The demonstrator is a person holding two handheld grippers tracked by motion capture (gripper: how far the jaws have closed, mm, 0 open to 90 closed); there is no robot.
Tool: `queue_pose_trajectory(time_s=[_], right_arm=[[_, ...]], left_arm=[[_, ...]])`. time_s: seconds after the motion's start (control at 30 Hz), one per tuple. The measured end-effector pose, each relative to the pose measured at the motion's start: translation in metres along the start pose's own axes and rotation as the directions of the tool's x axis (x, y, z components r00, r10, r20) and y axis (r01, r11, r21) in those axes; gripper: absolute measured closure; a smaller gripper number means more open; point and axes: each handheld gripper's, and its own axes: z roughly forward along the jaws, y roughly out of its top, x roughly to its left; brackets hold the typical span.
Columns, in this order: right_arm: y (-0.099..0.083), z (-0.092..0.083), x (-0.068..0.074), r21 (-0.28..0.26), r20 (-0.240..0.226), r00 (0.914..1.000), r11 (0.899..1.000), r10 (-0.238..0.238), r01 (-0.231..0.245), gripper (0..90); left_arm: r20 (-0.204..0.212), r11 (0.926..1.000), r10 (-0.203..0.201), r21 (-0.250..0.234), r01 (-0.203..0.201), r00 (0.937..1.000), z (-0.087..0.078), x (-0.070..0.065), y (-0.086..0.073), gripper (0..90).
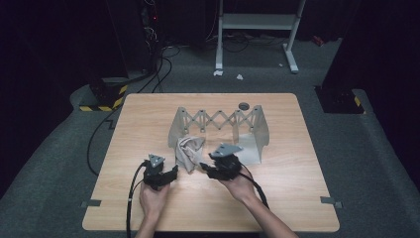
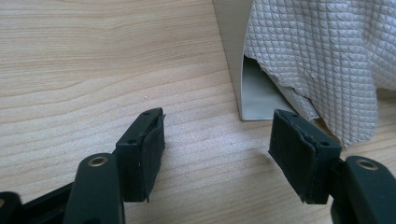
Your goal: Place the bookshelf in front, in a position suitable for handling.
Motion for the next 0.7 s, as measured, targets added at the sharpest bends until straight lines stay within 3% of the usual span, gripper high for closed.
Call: queue_pose_trajectory(time_s=[0.07, 0.13, 0.2, 0.27, 0.37, 0.5, 0.57, 0.7], right_arm=[[-0.022, -0.013, -0.008, -0.015, 0.065, 0.9968, 0.999, 0.045, -0.044, 51.9], [-0.044, -0.023, -0.022, -0.036, 0.134, 0.9845, 0.993, 0.114, -0.110, 51.1], [-0.058, -0.024, -0.039, -0.028, 0.212, 0.9630, 0.986, 0.166, -0.164, 50.4], [-0.063, -0.020, -0.055, -0.027, 0.259, 0.9462, 0.981, 0.194, -0.193, 50.2], [-0.063, -0.010, -0.070, -0.004, 0.304, 0.9307, 0.977, 0.203, -0.212, 50.8], [-0.064, 0.008, -0.086, 0.067, 0.330, 0.9261, 0.974, 0.183, -0.216, 50.9], [-0.065, 0.011, -0.089, 0.087, 0.346, 0.9243, 0.975, 0.161, -0.203, 50.7], [-0.070, 0.011, -0.095, 0.083, 0.329, 0.9277, 0.973, 0.177, -0.215, 48.0]], left_arm=[[0.002, 1.0000, -0.001, -0.001, 0.001, 1.0000, 0.000, 0.000, 0.000, 35.8], [0.004, 1.0000, 0.000, -0.003, 0.000, 1.0000, 0.000, 0.000, 0.000, 35.8], [0.005, 1.0000, 0.003, -0.003, -0.002, 1.0000, 0.000, -0.001, 0.000, 35.9], [0.006, 1.0000, 0.008, -0.003, -0.007, 1.0000, 0.000, -0.001, 0.000, 36.4], [0.007, 1.0000, 0.004, -0.002, -0.004, 1.0000, 0.000, -0.001, 0.000, 36.7], [0.018, 0.9999, 0.013, 0.003, -0.013, 0.9997, -0.002, -0.001, 0.000, 37.7], [0.020, 0.9991, 0.042, 0.005, -0.042, 0.9989, -0.005, -0.004, -0.002, 37.9], [0.050, 0.9964, 0.084, -0.014, -0.084, 0.9952, -0.019, -0.013, -0.007, 39.2]])
